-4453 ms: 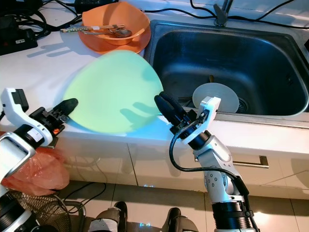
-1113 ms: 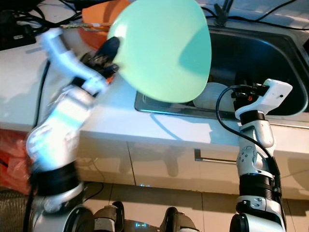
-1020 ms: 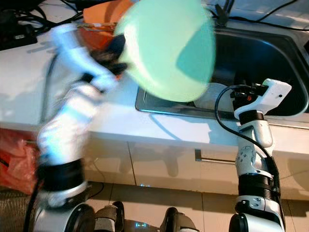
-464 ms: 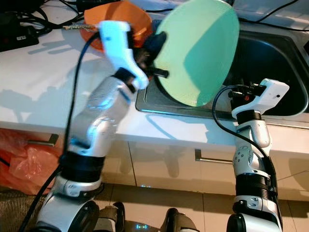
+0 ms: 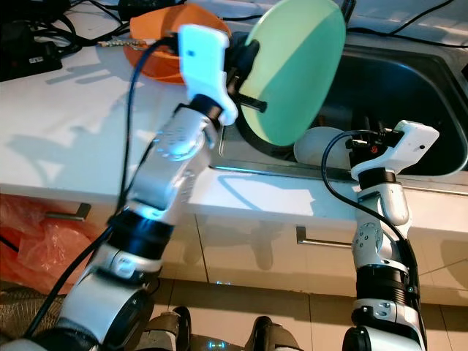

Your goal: Kitchen organization

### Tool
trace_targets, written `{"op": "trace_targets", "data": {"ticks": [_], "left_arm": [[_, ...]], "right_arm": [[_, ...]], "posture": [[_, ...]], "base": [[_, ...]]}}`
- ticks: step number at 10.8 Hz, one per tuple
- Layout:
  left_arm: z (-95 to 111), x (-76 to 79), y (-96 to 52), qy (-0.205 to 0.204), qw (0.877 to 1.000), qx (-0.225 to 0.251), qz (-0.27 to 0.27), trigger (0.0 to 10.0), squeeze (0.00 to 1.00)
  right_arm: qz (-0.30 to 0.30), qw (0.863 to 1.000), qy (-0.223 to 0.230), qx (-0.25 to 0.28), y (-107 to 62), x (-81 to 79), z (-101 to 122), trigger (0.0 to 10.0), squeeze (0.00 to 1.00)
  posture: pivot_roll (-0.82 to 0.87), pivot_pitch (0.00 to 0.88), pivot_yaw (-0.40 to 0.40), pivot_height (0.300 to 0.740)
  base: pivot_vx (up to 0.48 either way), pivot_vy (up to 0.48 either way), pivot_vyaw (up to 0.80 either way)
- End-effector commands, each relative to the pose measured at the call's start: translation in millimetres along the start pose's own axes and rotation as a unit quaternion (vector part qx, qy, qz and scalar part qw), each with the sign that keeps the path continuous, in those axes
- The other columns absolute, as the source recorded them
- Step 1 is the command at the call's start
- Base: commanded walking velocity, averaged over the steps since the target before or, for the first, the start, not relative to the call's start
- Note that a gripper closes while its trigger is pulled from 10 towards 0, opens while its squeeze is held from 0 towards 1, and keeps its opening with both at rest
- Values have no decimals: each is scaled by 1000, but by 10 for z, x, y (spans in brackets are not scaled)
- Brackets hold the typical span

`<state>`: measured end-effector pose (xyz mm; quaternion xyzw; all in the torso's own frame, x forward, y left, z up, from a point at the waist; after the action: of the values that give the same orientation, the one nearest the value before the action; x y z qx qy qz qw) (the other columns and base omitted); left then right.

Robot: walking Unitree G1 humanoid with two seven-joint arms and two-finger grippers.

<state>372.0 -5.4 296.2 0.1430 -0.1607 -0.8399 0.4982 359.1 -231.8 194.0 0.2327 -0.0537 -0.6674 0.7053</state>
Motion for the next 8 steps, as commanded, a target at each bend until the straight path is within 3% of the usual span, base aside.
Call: {"op": "trace_targets", "data": {"ticks": [1, 5, 8], "left_arm": [[127, 141, 68, 15, 999, 33, -14, 10000, 0], [-338, 275, 106, 32, 998, -38, -31, 10000, 0], [-383, 224, 162, -7, 997, -53, -64, 10000, 0]], "right_arm": [[-13, 999, 12, -40, -125, 31, -215, 10000, 0], [-9, 999, 16, -41, -141, -12, -227, 10000, 0], [-6, 999, 22, -41, -143, -34, -231, 10000, 0]], "posture": [[130, 184, -19, 740], [118, 192, -13, 740], [125, 194, -12, 740]], "base": [[0, 0, 0], [0, 0, 0], [0, 0, 0]]}}
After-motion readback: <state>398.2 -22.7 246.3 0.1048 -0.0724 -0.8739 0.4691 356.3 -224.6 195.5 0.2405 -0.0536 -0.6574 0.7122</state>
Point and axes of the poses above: a point about 5 cm out from each wrist's last joint towards the gripper, its own y axis pointing out of the wrist towards the gripper, its own z axis along the axis of the wrist's last joint, x = y × z, the point moved 3 cm from there along y, pointing out of the wrist towards the gripper, and after that the axes turned 1 degree about -y, right-handed, at the moved point
